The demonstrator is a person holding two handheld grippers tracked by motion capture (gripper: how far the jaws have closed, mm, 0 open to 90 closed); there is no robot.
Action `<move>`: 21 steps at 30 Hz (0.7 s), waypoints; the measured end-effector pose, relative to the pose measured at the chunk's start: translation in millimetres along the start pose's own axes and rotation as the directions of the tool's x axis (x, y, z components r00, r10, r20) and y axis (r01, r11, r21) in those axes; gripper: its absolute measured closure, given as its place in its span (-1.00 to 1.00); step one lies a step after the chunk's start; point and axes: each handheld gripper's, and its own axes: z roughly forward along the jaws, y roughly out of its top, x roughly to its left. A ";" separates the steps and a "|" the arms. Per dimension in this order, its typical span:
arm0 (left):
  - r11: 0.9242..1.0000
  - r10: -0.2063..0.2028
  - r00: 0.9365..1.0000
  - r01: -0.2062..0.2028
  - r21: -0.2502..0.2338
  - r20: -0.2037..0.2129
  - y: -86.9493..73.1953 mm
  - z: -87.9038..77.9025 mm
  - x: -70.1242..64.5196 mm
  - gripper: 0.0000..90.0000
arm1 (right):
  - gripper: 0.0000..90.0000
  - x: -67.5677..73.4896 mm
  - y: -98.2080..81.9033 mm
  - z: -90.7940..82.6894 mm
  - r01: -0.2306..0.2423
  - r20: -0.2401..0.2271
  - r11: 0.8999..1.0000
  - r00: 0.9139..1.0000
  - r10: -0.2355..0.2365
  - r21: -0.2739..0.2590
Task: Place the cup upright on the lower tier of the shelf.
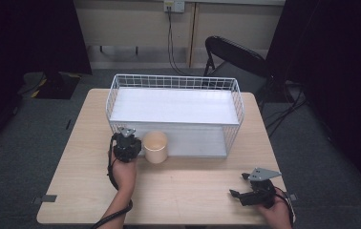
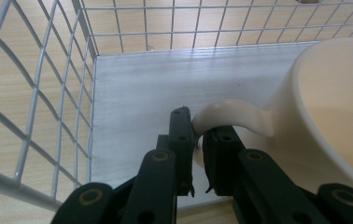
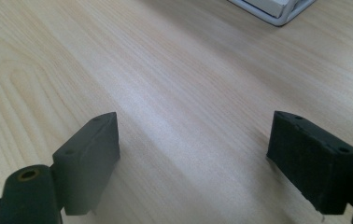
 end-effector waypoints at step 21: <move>0.999 0.032 0.999 -0.032 0.014 0.003 -2.3 -5.7 1.4 0.43 | -0.64 0.0 0.0 0.0 0.000 0.000 1.000 1.000 0.000 0.000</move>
